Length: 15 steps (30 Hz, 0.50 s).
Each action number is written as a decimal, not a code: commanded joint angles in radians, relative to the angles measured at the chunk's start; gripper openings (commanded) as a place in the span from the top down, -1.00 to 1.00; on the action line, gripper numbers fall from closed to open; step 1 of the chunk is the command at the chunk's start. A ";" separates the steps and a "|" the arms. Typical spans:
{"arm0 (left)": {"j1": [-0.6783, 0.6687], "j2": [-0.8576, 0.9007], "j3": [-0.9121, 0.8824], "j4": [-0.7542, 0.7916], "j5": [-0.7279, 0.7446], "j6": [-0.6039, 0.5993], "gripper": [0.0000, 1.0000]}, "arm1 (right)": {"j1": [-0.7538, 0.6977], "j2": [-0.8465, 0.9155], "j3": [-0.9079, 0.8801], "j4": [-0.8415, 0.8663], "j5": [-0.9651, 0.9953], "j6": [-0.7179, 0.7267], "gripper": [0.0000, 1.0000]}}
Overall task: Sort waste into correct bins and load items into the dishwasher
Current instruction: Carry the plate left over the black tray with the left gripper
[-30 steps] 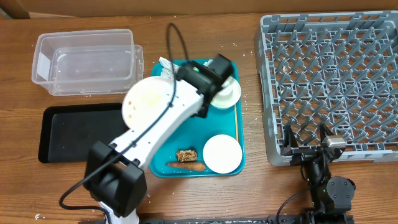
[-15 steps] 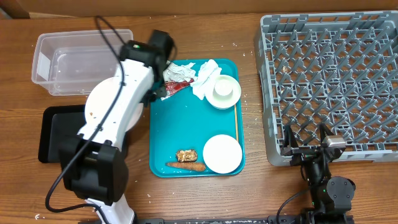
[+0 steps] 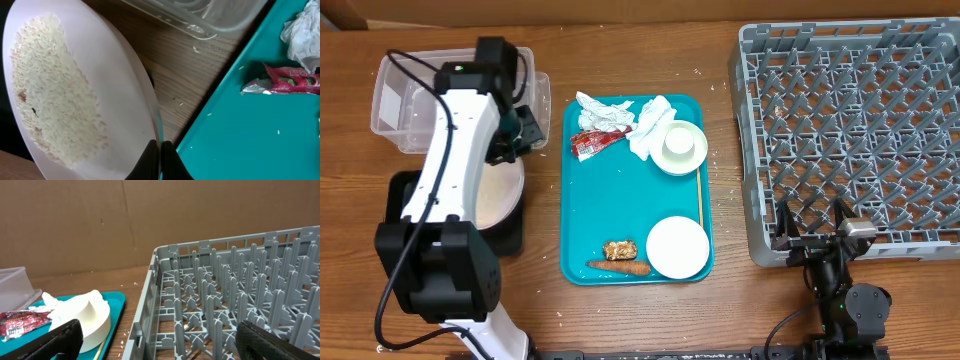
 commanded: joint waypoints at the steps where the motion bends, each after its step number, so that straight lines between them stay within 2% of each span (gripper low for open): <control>1: 0.015 -0.001 0.028 0.003 0.046 0.010 0.92 | 0.005 -0.011 -0.010 0.004 0.005 -0.004 -1.00; 12: 0.067 -0.001 0.028 0.021 0.206 0.083 0.92 | 0.005 -0.011 -0.010 0.004 0.005 -0.004 -1.00; 15: 0.080 -0.001 0.028 0.009 0.211 0.084 0.92 | 0.005 -0.011 -0.010 0.004 0.005 -0.004 -1.00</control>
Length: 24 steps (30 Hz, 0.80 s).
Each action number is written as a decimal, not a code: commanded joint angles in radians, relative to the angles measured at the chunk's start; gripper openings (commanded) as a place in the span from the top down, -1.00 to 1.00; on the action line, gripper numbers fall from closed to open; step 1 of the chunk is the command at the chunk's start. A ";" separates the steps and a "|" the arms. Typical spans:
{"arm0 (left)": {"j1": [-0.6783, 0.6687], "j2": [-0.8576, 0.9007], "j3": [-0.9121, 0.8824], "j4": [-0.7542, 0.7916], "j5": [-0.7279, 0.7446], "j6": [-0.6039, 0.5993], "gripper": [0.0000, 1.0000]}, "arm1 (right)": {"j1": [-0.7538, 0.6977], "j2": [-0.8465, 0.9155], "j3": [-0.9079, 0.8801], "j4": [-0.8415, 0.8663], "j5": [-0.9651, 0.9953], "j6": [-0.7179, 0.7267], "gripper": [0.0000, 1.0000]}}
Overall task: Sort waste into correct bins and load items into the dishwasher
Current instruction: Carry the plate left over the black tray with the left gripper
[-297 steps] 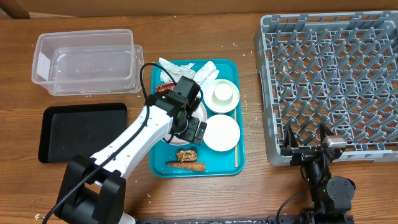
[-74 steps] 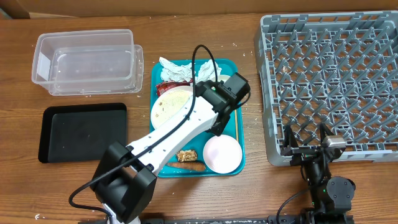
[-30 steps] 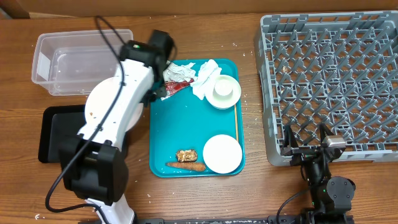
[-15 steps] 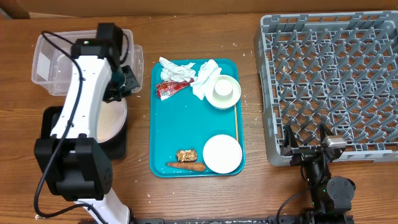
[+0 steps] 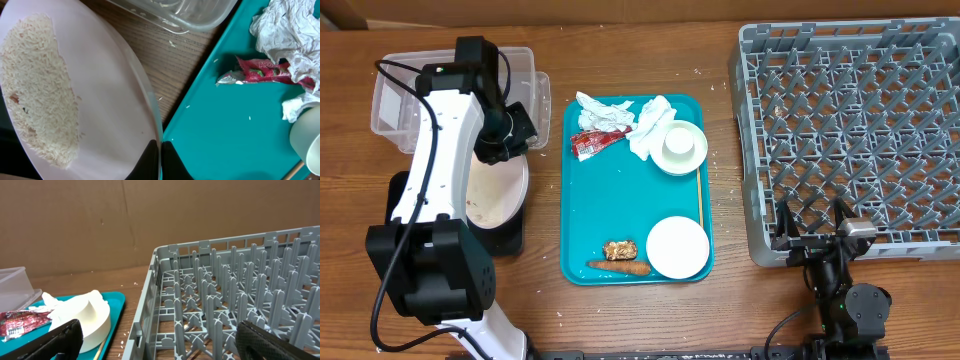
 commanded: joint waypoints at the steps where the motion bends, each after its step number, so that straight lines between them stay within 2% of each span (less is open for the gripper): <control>1: 0.022 -0.001 0.028 -0.014 0.047 0.034 0.92 | 0.005 -0.011 -0.010 0.004 0.005 -0.004 -1.00; 14: 0.055 -0.042 0.028 -0.040 0.068 0.050 0.92 | 0.005 -0.011 -0.010 0.004 0.005 -0.004 -1.00; 24: 0.072 -0.072 0.028 -0.048 0.200 0.115 0.92 | 0.005 -0.011 -0.010 0.004 0.005 -0.004 -1.00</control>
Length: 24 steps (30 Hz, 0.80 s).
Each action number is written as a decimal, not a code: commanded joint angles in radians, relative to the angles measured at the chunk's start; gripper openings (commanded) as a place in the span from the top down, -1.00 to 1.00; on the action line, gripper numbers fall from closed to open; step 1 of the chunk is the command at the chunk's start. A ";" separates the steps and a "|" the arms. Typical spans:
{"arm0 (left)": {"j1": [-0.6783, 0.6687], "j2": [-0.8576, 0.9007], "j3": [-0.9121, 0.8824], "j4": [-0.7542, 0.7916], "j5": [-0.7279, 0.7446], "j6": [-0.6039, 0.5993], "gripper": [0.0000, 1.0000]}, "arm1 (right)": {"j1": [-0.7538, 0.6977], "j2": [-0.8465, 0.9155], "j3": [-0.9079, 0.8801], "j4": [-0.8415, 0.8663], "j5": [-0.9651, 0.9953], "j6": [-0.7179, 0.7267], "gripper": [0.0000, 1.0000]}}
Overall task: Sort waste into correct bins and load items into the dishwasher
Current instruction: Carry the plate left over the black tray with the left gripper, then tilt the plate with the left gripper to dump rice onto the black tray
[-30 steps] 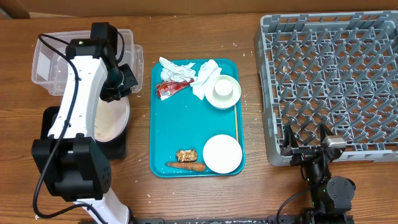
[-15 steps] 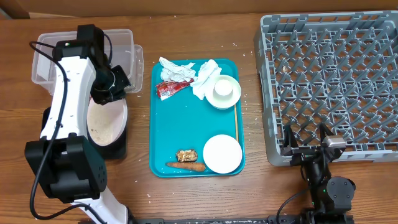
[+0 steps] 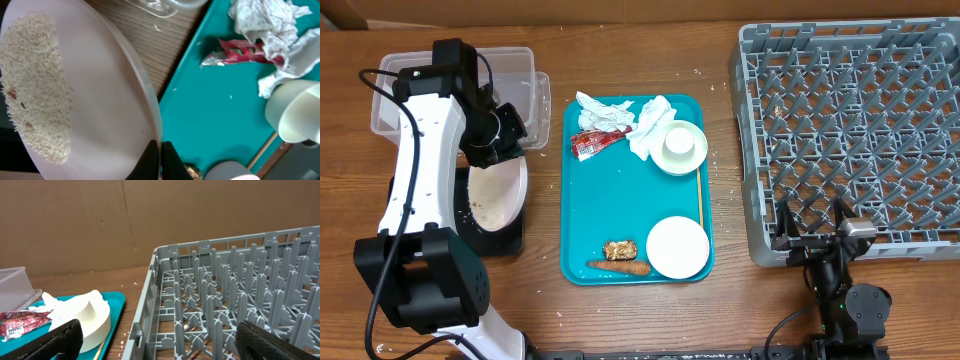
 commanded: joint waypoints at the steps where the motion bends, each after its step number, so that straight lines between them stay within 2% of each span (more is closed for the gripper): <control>1: 0.012 -0.038 0.028 -0.003 0.064 0.047 0.92 | 0.005 -0.011 -0.010 0.004 0.006 -0.003 -1.00; 5: 0.018 -0.039 0.028 -0.002 0.087 0.055 0.92 | 0.005 -0.011 -0.010 0.004 0.006 -0.003 -1.00; 12: 0.095 -0.039 0.028 -0.015 0.224 0.122 0.92 | 0.005 -0.011 -0.010 0.004 0.006 -0.003 -1.00; 24: 0.180 -0.042 0.028 -0.067 0.331 0.200 0.91 | 0.005 -0.011 -0.010 0.004 0.006 -0.003 -1.00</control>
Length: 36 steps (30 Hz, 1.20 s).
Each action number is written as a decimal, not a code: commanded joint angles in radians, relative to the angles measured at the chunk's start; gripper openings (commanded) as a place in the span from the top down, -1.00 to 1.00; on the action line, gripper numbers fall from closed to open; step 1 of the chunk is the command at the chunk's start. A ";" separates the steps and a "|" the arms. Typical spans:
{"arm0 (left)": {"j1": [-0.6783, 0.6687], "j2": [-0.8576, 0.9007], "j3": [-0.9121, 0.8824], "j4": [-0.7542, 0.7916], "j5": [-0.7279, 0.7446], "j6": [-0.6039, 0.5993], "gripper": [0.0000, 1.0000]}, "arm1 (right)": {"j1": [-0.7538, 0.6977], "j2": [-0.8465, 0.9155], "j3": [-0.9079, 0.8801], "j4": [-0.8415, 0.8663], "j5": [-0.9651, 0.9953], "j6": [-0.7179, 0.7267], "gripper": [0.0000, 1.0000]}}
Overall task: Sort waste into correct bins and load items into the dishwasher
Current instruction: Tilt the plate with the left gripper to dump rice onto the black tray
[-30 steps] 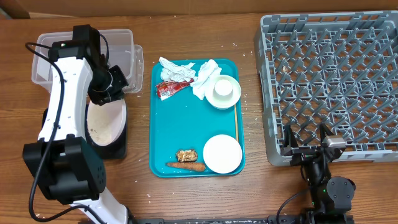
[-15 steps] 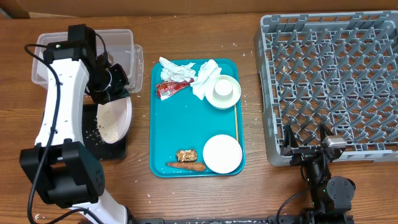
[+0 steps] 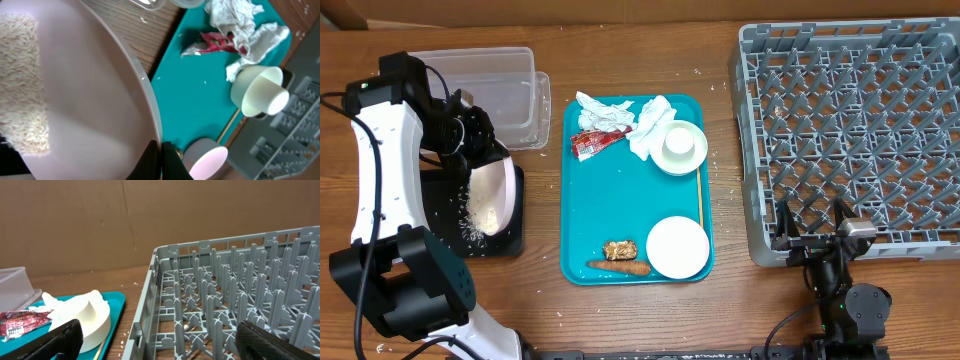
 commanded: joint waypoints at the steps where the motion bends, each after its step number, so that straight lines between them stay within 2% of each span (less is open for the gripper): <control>1: 0.014 -0.043 0.028 -0.011 0.084 0.054 0.91 | 0.005 -0.011 -0.010 0.004 0.005 -0.004 -1.00; 12: 0.065 -0.090 0.028 -0.022 0.103 0.072 0.91 | 0.005 -0.011 -0.010 0.004 0.005 -0.004 -1.00; 21: 0.177 -0.092 0.028 -0.071 0.326 0.180 0.91 | 0.005 -0.011 -0.010 0.004 0.005 -0.004 -1.00; 29: 0.252 -0.092 0.028 -0.086 0.334 0.203 0.92 | 0.005 -0.011 -0.010 0.004 0.005 -0.004 -1.00; 36: 0.306 -0.092 0.028 -0.106 0.411 0.240 0.92 | 0.005 -0.011 -0.010 0.004 0.005 -0.004 -1.00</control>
